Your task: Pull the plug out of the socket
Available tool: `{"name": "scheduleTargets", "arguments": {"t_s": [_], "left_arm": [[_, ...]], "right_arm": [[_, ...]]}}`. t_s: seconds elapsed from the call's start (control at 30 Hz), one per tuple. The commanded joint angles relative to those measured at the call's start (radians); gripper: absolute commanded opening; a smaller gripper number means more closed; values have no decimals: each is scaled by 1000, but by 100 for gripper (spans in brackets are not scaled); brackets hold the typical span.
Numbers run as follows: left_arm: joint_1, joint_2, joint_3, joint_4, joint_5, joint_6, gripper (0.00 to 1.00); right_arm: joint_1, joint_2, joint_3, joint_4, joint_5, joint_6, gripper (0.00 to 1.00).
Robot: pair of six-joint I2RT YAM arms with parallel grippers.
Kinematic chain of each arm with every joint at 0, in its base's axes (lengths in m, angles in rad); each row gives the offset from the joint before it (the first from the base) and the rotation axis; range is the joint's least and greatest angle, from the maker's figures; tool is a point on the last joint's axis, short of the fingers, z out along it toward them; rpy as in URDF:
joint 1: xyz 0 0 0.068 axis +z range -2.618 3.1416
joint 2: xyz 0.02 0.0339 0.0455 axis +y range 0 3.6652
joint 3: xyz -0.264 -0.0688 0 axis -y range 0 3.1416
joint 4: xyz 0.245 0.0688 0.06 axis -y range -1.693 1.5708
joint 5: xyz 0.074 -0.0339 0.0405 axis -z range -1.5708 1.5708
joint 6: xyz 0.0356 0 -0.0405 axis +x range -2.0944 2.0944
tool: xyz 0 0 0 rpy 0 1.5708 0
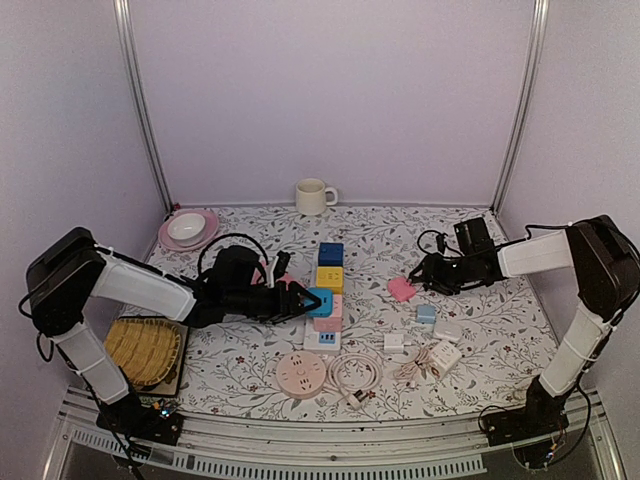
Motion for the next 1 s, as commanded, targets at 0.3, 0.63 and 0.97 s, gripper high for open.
{"name": "scheduleTargets", "arguments": {"t_s": [0.3, 0.63, 0.97], "left_arm": [[-15, -16, 9, -51, -3, 12, 44], [-21, -13, 23, -39, 10, 6, 25], [-27, -12, 24, -31, 9, 3, 0]], "right_arm": [[45, -121, 41, -85, 73, -52, 59], [252, -44, 143, -80, 69, -39, 60], [428, 42, 182, -54, 52, 2, 60]]}}
